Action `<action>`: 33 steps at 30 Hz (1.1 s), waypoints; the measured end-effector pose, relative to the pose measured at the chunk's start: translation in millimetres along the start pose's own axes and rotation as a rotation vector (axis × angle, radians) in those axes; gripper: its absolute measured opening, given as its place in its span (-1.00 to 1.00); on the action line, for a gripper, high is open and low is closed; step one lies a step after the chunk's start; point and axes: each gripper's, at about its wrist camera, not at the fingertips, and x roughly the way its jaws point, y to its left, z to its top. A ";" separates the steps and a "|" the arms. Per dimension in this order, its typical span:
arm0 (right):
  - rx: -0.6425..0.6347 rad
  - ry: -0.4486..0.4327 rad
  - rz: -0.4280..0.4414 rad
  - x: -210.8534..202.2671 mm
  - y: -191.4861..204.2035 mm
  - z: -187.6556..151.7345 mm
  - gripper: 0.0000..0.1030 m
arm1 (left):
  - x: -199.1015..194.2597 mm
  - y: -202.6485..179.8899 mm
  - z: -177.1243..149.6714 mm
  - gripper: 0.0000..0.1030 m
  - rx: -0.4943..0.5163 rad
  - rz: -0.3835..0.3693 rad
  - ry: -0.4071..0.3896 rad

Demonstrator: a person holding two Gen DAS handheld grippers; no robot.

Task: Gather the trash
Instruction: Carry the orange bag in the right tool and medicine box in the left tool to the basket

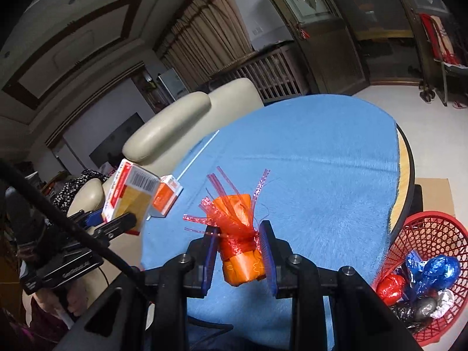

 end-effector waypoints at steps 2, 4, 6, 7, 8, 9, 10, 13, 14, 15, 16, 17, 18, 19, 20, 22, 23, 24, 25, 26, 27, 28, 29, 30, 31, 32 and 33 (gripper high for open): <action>-0.008 -0.009 0.005 -6.5 2.4 -1.3 -0.41 | -1.8 -2.4 0.6 -0.03 0.005 0.009 -0.003; -0.009 -0.016 0.010 -9.0 4.5 0.1 -0.41 | -3.1 -5.7 2.0 -0.03 0.012 0.015 -0.007; -0.018 -0.025 0.008 -15.5 6.6 -1.2 -0.41 | -3.5 -7.8 2.8 -0.03 0.014 0.015 -0.006; -0.023 -0.028 0.006 -17.8 7.6 -1.5 -0.41 | -3.3 -9.0 3.3 -0.03 0.016 0.016 -0.005; -0.024 -0.030 0.007 -18.4 6.9 -2.1 -0.41 | -4.6 -12.5 3.1 -0.03 0.017 0.017 -0.005; -0.024 -0.032 0.007 -20.1 6.7 -1.9 -0.41 | -3.8 -13.0 3.2 -0.02 0.017 0.018 -0.003; -0.024 -0.034 0.007 -21.7 6.4 -2.6 -0.41 | -2.6 -13.3 2.8 -0.03 0.015 0.017 0.002; -0.020 -0.036 0.003 -28.1 5.4 -4.9 -0.41 | -0.4 -16.1 2.8 -0.03 0.015 0.016 0.011; -0.019 -0.036 0.000 -28.6 4.2 -4.3 -0.41 | -0.4 -18.9 2.2 -0.03 0.018 0.017 0.013; -0.016 -0.036 -0.003 -30.3 3.0 -5.1 -0.41 | 0.2 -20.7 2.3 -0.02 0.019 0.016 0.017; -0.012 -0.038 -0.006 -32.7 0.8 -6.0 -0.41 | 1.0 -22.6 2.5 -0.02 0.020 0.013 0.021; -0.009 -0.041 -0.012 -34.7 -1.2 -6.8 -0.41 | 2.6 -25.4 3.0 -0.02 0.022 0.008 0.027; -0.005 -0.044 -0.019 -37.6 -3.1 -7.8 -0.41 | 5.0 -29.9 3.7 -0.02 0.031 0.000 0.035; 0.004 -0.047 -0.026 -41.3 -7.5 -9.1 -0.41 | 7.2 -33.6 4.8 -0.02 0.039 -0.007 0.040; 0.012 -0.049 -0.032 -44.0 -10.3 -9.8 -0.41 | 10.7 -39.7 5.7 -0.02 0.051 -0.020 0.048; 0.029 -0.058 -0.057 -51.0 -20.2 -12.7 -0.41 | 19.8 -53.1 7.6 -0.02 0.068 -0.073 0.073; 0.043 -0.063 -0.073 -55.2 -28.1 -14.7 -0.41 | 26.0 -62.4 9.7 -0.02 0.080 -0.121 0.088; 0.062 -0.067 -0.088 -60.2 -37.2 -16.7 -0.41 | 31.2 -71.7 11.6 -0.02 0.090 -0.162 0.101; 0.081 -0.072 -0.102 -64.4 -45.5 -18.3 -0.41 | 37.2 -83.1 14.1 -0.02 0.103 -0.208 0.114; 0.109 -0.080 -0.123 -71.0 -56.9 -20.9 -0.41 | 41.0 -92.3 15.9 -0.02 0.113 -0.242 0.125; 0.134 -0.086 -0.141 -76.6 -67.5 -22.3 -0.41 | 47.7 -101.8 18.5 -0.02 0.126 -0.284 0.141; 0.161 -0.095 -0.162 -83.3 -80.2 -25.6 -0.41 | 54.2 -113.3 21.5 -0.02 0.140 -0.329 0.158; 0.193 -0.105 -0.190 -90.9 -94.6 -29.2 -0.41 | 60.4 -126.7 24.3 -0.02 0.155 -0.376 0.177; 0.220 -0.112 -0.213 -96.4 -105.8 -31.9 -0.41 | 66.8 -142.3 26.6 -0.02 0.177 -0.425 0.199; 0.255 -0.118 -0.235 -102.3 -119.4 -35.2 -0.41 | 71.5 -156.1 28.0 -0.02 0.199 -0.457 0.214; 0.301 -0.125 -0.258 -108.8 -136.5 -39.3 -0.41 | 75.5 -168.9 29.3 -0.02 0.218 -0.478 0.223; 0.326 -0.128 -0.269 -111.7 -144.8 -41.9 -0.41 | 79.1 -182.9 30.0 -0.02 0.239 -0.497 0.229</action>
